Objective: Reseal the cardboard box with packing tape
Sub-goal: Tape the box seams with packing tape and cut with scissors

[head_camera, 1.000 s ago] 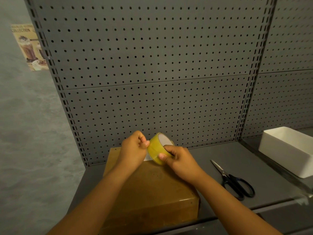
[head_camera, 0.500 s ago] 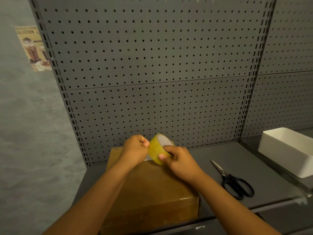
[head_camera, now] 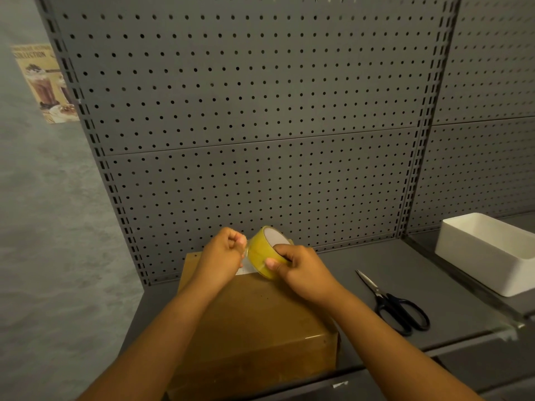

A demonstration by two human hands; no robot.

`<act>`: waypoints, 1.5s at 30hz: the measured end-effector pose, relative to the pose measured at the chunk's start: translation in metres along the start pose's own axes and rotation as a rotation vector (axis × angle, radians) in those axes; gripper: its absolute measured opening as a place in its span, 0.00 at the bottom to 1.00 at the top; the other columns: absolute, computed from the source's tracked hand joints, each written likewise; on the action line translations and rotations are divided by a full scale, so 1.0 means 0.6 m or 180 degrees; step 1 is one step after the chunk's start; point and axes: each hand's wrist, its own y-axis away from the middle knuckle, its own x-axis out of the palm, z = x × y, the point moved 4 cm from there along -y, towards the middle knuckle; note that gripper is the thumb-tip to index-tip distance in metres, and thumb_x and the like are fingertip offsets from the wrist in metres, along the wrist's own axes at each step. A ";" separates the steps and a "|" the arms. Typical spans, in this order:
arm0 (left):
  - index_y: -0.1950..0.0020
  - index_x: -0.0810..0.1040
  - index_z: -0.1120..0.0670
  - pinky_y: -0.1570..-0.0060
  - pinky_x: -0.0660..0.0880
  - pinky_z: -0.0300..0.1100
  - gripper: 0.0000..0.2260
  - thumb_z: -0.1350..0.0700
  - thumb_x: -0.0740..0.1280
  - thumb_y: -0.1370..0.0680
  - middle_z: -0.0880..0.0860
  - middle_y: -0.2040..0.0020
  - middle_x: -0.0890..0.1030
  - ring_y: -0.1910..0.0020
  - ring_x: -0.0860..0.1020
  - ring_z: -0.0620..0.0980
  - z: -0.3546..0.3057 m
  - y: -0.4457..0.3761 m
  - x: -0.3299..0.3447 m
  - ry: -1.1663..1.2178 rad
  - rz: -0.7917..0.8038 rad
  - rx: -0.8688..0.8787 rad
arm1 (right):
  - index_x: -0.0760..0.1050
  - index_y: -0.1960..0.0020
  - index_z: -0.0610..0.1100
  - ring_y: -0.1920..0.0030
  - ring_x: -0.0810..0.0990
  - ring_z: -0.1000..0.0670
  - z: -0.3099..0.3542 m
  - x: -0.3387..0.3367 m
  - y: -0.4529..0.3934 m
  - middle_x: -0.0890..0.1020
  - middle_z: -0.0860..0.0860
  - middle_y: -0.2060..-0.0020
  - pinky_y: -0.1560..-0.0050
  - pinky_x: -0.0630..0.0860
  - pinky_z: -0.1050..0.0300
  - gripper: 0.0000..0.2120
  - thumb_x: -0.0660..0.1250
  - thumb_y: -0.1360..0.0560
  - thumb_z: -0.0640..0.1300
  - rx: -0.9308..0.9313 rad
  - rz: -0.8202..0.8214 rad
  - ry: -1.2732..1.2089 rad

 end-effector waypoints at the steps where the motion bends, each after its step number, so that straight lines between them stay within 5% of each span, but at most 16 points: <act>1: 0.50 0.72 0.53 0.62 0.72 0.39 0.04 0.53 0.61 0.19 0.50 0.59 0.78 0.63 0.76 0.46 0.001 -0.002 0.001 -0.0059 -0.0018 -0.0010 | 0.68 0.67 0.47 0.71 0.65 0.58 0.000 0.001 0.000 0.68 0.54 0.72 0.69 0.62 0.65 0.15 0.65 0.22 0.47 -0.0003 -0.0003 -0.0014; 5: 0.46 0.70 0.50 0.65 0.69 0.38 0.07 0.52 0.65 0.21 0.49 0.60 0.77 0.61 0.76 0.47 0.002 -0.007 -0.002 -0.0094 -0.0167 0.0036 | 0.69 0.66 0.48 0.71 0.66 0.58 0.001 0.003 0.001 0.69 0.54 0.72 0.69 0.63 0.66 0.14 0.65 0.22 0.46 -0.0074 0.0011 0.0007; 8: 0.51 0.75 0.50 0.67 0.66 0.37 0.01 0.54 0.64 0.21 0.48 0.62 0.76 0.62 0.75 0.45 -0.007 -0.005 -0.001 -0.0465 -0.0250 0.0231 | 0.71 0.63 0.41 0.70 0.66 0.57 -0.002 0.003 0.002 0.69 0.52 0.71 0.69 0.62 0.64 0.13 0.65 0.22 0.46 -0.0094 0.0008 0.0013; 13: 0.56 0.76 0.51 0.66 0.65 0.35 0.08 0.61 0.60 0.21 0.49 0.52 0.72 0.57 0.74 0.46 -0.021 -0.003 -0.002 -0.1014 -0.0554 0.0336 | 0.73 0.61 0.39 0.70 0.66 0.57 -0.001 0.005 0.002 0.71 0.49 0.70 0.67 0.64 0.61 0.13 0.64 0.22 0.46 -0.0120 -0.0005 0.0014; 18: 0.55 0.75 0.55 0.66 0.67 0.37 0.09 0.65 0.58 0.22 0.49 0.61 0.75 0.62 0.72 0.47 -0.018 -0.018 0.010 -0.0376 -0.0033 0.0067 | 0.72 0.62 0.40 0.70 0.66 0.58 0.000 0.001 0.005 0.70 0.52 0.71 0.68 0.64 0.65 0.13 0.64 0.22 0.45 -0.0045 -0.0028 -0.0030; 25: 0.56 0.75 0.55 0.60 0.69 0.37 0.09 0.65 0.58 0.21 0.50 0.61 0.75 0.61 0.72 0.46 -0.007 -0.016 0.008 -0.0007 0.0215 0.0310 | 0.67 0.66 0.44 0.70 0.65 0.54 0.006 -0.002 -0.006 0.69 0.50 0.71 0.68 0.63 0.58 0.15 0.64 0.22 0.45 0.0116 -0.0022 0.0179; 34: 0.55 0.73 0.57 0.61 0.70 0.38 0.07 0.63 0.59 0.20 0.49 0.62 0.73 0.63 0.70 0.44 -0.014 0.004 0.013 0.0045 0.0313 0.0837 | 0.70 0.62 0.35 0.69 0.65 0.52 0.000 -0.005 -0.011 0.69 0.46 0.69 0.67 0.63 0.55 0.15 0.65 0.22 0.45 0.0178 -0.0155 0.0000; 38: 0.56 0.74 0.52 0.55 0.76 0.48 0.05 0.58 0.62 0.20 0.49 0.59 0.76 0.61 0.75 0.48 -0.007 -0.007 -0.001 0.0362 0.0112 0.0433 | 0.69 0.62 0.35 0.69 0.65 0.51 -0.002 -0.004 -0.017 0.69 0.46 0.70 0.66 0.63 0.55 0.17 0.64 0.22 0.47 0.0150 -0.0209 0.0031; 41: 0.53 0.75 0.51 0.59 0.77 0.41 0.08 0.48 0.66 0.23 0.49 0.57 0.79 0.58 0.78 0.47 0.001 -0.007 -0.011 0.0274 -0.0050 0.0238 | 0.70 0.62 0.35 0.70 0.65 0.52 -0.001 -0.002 -0.016 0.69 0.46 0.70 0.66 0.63 0.55 0.17 0.64 0.22 0.47 0.0081 -0.0126 0.0051; 45: 0.53 0.73 0.50 0.65 0.70 0.37 0.10 0.49 0.71 0.26 0.48 0.62 0.78 0.62 0.77 0.44 0.004 -0.007 -0.019 -0.0161 -0.0508 0.0312 | 0.70 0.64 0.38 0.70 0.64 0.54 0.005 0.000 -0.019 0.69 0.48 0.71 0.68 0.62 0.58 0.16 0.65 0.22 0.46 -0.0043 0.0017 0.0156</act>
